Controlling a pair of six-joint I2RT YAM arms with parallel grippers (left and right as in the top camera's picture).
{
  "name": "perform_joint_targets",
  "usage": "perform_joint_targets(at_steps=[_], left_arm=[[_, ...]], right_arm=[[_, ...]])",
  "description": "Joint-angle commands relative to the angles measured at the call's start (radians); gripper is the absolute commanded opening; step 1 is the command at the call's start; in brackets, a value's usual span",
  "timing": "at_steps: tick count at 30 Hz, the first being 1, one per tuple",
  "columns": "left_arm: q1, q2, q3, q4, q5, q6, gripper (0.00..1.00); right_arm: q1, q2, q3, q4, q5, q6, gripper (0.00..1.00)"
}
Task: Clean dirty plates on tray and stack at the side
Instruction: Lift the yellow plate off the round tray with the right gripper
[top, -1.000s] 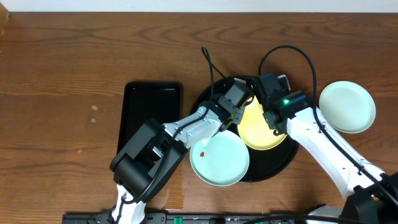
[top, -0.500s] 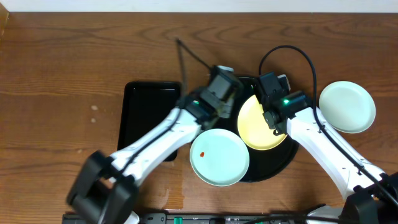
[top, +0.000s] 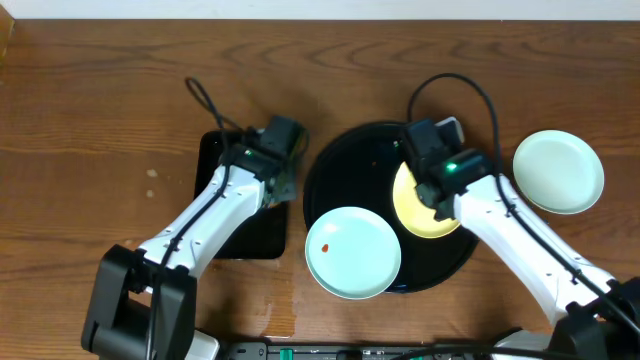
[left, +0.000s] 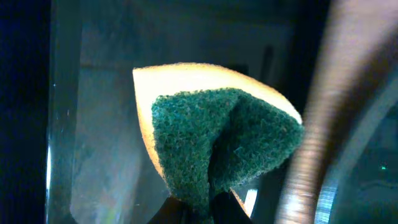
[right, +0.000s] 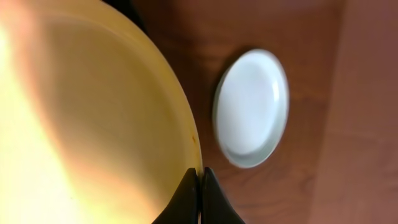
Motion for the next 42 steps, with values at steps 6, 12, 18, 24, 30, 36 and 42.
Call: perform_joint_targets(at_steps=[6, 12, 18, 24, 30, 36, 42], left_arm=[[0.114, 0.003, -0.123, 0.107, 0.043, -0.016, 0.08], [0.13, 0.003, -0.131, 0.116, 0.055, -0.016, 0.09], [0.13, 0.003, -0.131, 0.117, 0.054, -0.016, 0.11], [0.13, 0.003, -0.131, 0.117, 0.055, -0.016, 0.11], [0.13, 0.003, -0.131, 0.117, 0.055, -0.016, 0.11], [0.13, 0.003, -0.131, 0.116, 0.055, -0.016, 0.12], [0.13, 0.003, -0.131, 0.116, 0.055, -0.016, 0.13]], right_arm=[[0.136, -0.008, 0.036, 0.024, 0.254, -0.03, 0.01], [0.193, -0.008, 0.036, 0.042, 0.366, -0.031, 0.01], [0.212, -0.008, 0.036, 0.05, 0.365, -0.03, 0.01], [0.212, -0.009, 0.037, 0.056, 0.365, -0.03, 0.01], [0.212, -0.013, 0.038, 0.057, 0.365, -0.03, 0.01], [0.212, -0.016, 0.038, 0.061, 0.365, -0.03, 0.01], [0.211, -0.016, 0.038, 0.078, 0.365, -0.03, 0.01]])
